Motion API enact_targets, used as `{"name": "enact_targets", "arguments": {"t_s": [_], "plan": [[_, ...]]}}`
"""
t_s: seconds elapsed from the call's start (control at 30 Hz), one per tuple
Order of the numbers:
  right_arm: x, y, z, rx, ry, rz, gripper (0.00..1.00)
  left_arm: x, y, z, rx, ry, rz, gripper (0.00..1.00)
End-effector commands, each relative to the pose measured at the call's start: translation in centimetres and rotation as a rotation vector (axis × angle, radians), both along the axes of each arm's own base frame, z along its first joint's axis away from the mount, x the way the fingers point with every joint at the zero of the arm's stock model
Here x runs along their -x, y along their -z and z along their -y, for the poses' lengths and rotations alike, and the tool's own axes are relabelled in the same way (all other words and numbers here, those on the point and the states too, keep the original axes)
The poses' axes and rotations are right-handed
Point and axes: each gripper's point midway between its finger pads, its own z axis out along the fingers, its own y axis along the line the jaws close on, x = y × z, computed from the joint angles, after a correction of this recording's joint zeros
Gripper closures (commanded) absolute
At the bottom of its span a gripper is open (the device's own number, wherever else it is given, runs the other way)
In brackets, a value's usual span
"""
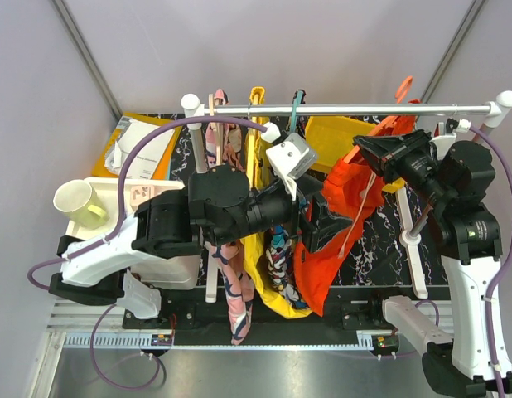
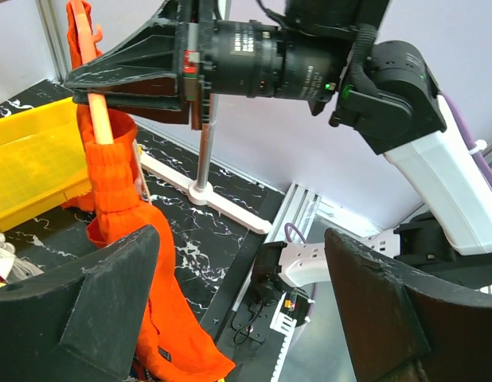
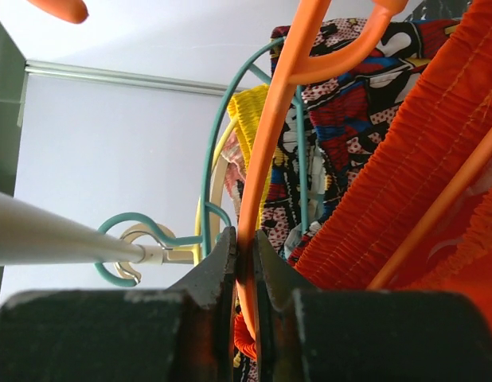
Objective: Remove the shorts from the hanger
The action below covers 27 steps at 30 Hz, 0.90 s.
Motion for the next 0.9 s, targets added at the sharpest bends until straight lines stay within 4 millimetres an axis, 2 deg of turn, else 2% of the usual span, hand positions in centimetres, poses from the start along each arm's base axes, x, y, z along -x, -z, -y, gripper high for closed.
{"name": "enact_targets", "arguments": {"t_s": [0.0, 0.07, 0.1, 0.17, 0.2, 0.23, 0.27, 0.3, 0.37, 0.47, 0.63, 0.87], "plan": [[0.7, -2.5, 0.4, 0.005, 0.025, 0.109, 1.0, 0.5, -1.2, -0.3, 0.041, 0.023, 0.022, 0.12], [1.0, -1.5, 0.6, 0.018, 0.03, 0.102, 1.0, 0.3, -0.7, -0.1, 0.023, 0.017, 0.031, 0.12], [0.7, 0.0, 0.6, 0.037, 0.032, 0.079, 1.0, -0.1, -0.1, 0.1, 0.001, -0.002, 0.038, 0.12], [1.3, 1.1, 0.6, 0.054, 0.025, 0.081, 1.0, -0.5, 0.5, 0.3, -0.024, -0.022, 0.046, 0.11], [1.2, 2.5, 0.6, 0.07, 0.021, 0.062, 1.0, -1.1, 1.2, 0.6, -0.057, -0.051, 0.056, 0.12], [1.7, 2.6, 0.7, 0.077, 0.021, 0.075, 1.0, -1.5, 1.6, 0.8, -0.078, -0.07, 0.061, 0.12], [1.6, 3.5, 0.6, 0.094, 0.019, 0.068, 1.0, -2.1, 1.1, 0.6, -0.078, -0.099, 0.065, 0.12], [1.7, 3.5, 0.8, 0.108, 0.028, 0.077, 1.0, -2.5, 2.7, 1.5, -0.137, -0.105, 0.058, 0.12], [2.0, 3.0, 1.2, 0.128, 0.043, 0.102, 1.0, -3.5, 3.4, 2.3, -0.153, -0.107, 0.02, 0.16], [2.3, 1.8, 1.3, 0.14, 0.048, 0.125, 1.0, -4.5, 3.8, 2.9, -0.146, -0.091, -0.019, 0.21], [2.0, 1.7, 0.9, 0.13, 0.03, 0.109, 1.0, -5.9, 4.0, 2.8, -0.144, -0.115, -0.041, 0.27], [2.3, 1.3, 1.3, 0.131, 0.052, 0.13, 1.0, -6.4, 5.0, 3.2, -0.164, -0.125, -0.062, 0.34]]}}
